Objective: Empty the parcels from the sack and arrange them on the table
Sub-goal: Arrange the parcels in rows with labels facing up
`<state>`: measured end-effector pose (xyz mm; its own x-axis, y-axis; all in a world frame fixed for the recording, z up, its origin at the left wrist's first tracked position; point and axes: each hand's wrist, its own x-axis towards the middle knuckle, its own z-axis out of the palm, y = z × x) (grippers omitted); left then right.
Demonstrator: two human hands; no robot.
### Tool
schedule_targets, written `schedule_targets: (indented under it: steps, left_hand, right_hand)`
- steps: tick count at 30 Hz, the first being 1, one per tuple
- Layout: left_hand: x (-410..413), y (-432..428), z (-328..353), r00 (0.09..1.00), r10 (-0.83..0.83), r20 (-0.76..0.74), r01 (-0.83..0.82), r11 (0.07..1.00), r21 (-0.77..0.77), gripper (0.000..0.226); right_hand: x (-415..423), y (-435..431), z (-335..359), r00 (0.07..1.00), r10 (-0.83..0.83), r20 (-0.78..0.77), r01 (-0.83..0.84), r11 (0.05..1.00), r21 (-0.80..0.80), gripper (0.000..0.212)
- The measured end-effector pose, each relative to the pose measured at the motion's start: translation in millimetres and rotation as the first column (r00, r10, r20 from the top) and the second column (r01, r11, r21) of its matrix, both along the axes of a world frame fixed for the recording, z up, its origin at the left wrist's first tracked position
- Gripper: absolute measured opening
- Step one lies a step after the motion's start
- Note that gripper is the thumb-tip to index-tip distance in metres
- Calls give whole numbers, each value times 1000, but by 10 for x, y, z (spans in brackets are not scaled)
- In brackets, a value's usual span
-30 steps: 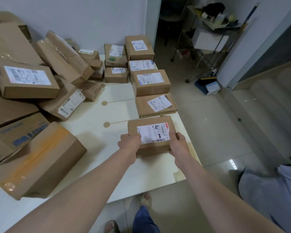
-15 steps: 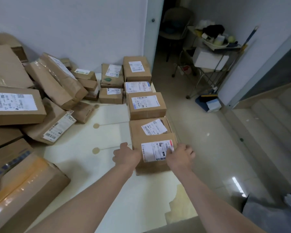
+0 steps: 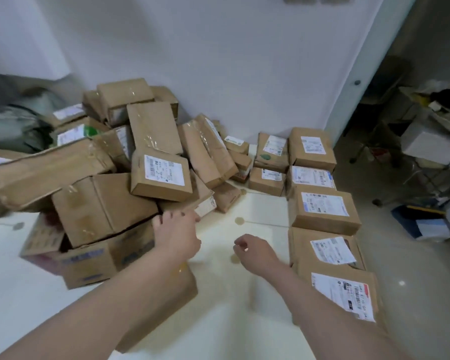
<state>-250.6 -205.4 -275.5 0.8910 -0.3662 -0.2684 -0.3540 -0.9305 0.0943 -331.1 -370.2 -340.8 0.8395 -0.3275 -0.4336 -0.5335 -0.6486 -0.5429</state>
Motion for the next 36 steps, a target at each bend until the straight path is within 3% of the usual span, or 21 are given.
schedule_targets:
  steps: [3,5,7,10,11,13,15,18,20,21,23,25,27,29,31,34,36]
  left_hand:
    - [228,399,84,938,-185,-292,267,924,272,99]
    - [301,611,75,883,-257,-393,388,871,302,104]
    - [341,777,5,866,-331,-373,441,859,260,102]
    - [421,873,-109,872,-387,-301,451,874,181,99]
    - [458,871,-143,885,-369,-285,414,902,119,96]
    - [516,810,-168,922,-288,-258,282,957,-63,85]
    - [537,703,-120,934,-218,-283,141,953,-267,75]
    - [478,491,-81,838,-197,-510,-169,794,-584,65]
    - [397,329,-103,704,-270,-657,-368,653,-662,55]
    - [349,258,-176,668,-279,-690,-422,621,-660,50]
    - [259,142,-329,700,-250,-669,-395,644,-655,42]
    - [217,85,-483,796,-181,-578,-263,756,-600,42]
    - [174,102,-573,824,-78,-562,-235,854,-464,64]
    - [127,119,-583,709,-11,-705,-347,865,-363,77]
    - [53,82,-552,621,-11,-784,-379,871,-312,61]
    - [-13,-69,-487,571,3,-821,-433,850,-299,45]
    - [21,-251,-464,560,-10,-828,-505,789,-351,51]
  right_hand:
    - [228,398,64,993,-42,-115,72,961,268,37]
    - [300,635,82,961,88,-262,2,946,325,44]
    - [322,818,66,908,135,-397,38,916,399,54]
    - [355,978,72,867,15,-498,305,774,555,63]
    - [365,1011,117,873,-47,-485,358,737,574,62]
    - [364,1008,196,896,-169,-411,386,756,530,63]
    - [374,939,222,889,-338,-308,451,764,462,62]
    - [317,744,240,765,-634,-112,614,665,424,67]
    - [224,658,272,729,-684,-12,642,678,358,70]
    - [168,630,228,742,-670,19,635,713,299,68]
    - [68,640,175,793,-609,27,593,781,196,66]
    - [-42,653,166,800,-599,-41,592,777,215,69]
    - [-166,662,209,795,-596,-112,602,755,258,66]
    - [-268,624,262,792,-594,-143,607,741,287,60]
    - [-322,572,288,791,-574,-211,610,718,335,54]
    - [-289,469,264,744,-590,-313,663,598,449,48]
    - [-193,324,205,726,-641,-249,679,610,410,50]
